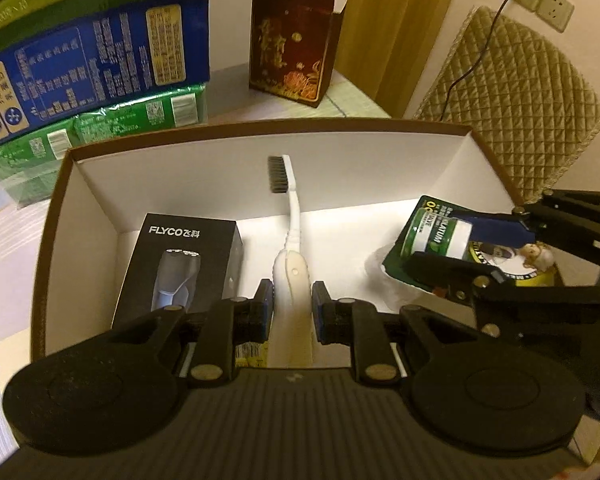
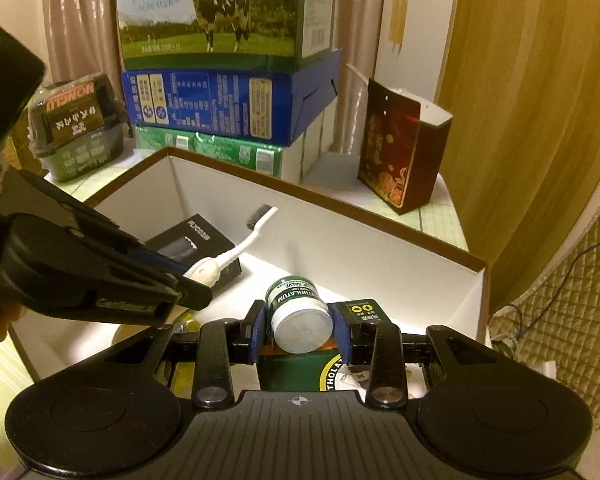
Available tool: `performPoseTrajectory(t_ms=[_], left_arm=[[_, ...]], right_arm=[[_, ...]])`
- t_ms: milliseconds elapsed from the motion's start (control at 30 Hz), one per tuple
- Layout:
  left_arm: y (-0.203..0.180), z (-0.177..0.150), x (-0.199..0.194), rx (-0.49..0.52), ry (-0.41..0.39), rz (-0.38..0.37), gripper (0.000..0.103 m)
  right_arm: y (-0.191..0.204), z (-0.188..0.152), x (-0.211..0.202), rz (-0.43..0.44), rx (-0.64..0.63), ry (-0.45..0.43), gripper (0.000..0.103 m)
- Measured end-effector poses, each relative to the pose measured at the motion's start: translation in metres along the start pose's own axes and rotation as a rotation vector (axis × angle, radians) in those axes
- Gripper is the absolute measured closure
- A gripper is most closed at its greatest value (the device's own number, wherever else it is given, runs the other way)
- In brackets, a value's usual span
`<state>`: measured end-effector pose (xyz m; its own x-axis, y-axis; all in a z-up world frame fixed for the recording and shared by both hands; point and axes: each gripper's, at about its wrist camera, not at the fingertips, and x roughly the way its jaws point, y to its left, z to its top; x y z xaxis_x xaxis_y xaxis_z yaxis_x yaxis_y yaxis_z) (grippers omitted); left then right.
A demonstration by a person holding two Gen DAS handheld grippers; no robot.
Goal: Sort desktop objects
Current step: 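Lower the toothbrush and medicine pack into the box and open both grippers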
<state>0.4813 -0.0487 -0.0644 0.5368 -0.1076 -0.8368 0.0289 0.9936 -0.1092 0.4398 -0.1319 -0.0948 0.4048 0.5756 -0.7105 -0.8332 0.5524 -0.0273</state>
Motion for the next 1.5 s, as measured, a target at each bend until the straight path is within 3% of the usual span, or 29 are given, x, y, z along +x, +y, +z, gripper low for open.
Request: performPoseTrajectory(t_ms=[467, 933, 1133, 1500], left_arm=[[0.01, 0.005, 0.022, -0.021, 0.036, -0.004, 0.086], [0.028, 0.008, 0.005, -0.029, 0.001, 0.039, 0.067], [0.032, 0.005, 0.003, -0.037, 0.003, 0.047, 0.065], [0.037, 0.005, -0.004, -0.054, -0.008, 0.066, 0.056]], right_arm=[[-0.008, 0.002, 0.023, 0.012, 0.004, 0.044, 0.07], [0.0, 0.006, 0.04, 0.042, -0.015, 0.078, 0.07], [0.001, 0.01, 0.047, 0.04, -0.009, 0.081, 0.07], [-0.009, 0.016, 0.048, 0.014, 0.061, 0.022, 0.067]])
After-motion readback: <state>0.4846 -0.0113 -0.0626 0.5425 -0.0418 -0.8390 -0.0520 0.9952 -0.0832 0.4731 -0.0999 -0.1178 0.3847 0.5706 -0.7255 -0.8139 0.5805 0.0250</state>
